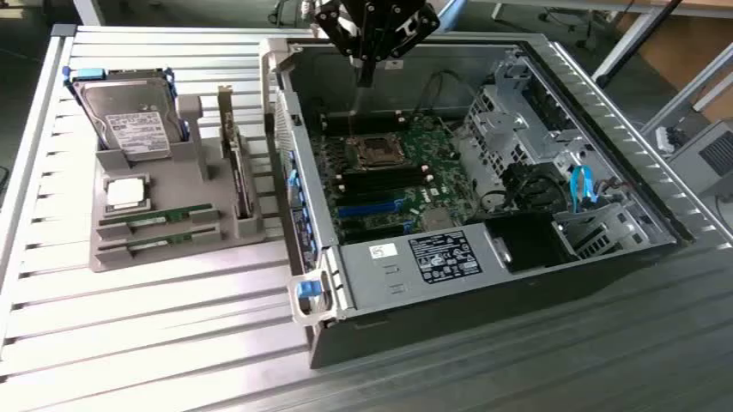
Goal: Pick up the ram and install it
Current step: 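Reach for the ram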
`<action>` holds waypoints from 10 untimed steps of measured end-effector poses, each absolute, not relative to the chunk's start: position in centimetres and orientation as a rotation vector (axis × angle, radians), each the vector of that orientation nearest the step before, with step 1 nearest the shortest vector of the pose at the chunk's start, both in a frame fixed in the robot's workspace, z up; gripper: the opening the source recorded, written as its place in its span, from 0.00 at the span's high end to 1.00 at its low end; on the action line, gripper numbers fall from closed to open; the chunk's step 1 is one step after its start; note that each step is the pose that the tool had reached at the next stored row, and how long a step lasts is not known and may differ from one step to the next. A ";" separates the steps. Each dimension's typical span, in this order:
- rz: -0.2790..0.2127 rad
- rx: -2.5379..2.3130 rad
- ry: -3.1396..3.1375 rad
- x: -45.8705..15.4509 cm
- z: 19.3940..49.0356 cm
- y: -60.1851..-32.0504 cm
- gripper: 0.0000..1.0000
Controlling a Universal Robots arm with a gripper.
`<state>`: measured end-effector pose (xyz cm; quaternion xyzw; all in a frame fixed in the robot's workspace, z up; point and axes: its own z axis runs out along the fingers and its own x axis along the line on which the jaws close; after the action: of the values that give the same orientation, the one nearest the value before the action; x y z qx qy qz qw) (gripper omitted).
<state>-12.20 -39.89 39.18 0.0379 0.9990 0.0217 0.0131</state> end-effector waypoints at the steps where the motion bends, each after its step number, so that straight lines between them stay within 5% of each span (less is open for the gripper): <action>1: 0.068 0.118 3.112 -13.0 39.2 -39.9 0.91; 10: 0.068 0.118 3.113 -14.0 39.2 -39.9 0.91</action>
<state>-14.03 -39.89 39.19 0.0379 0.9990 0.0217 0.0130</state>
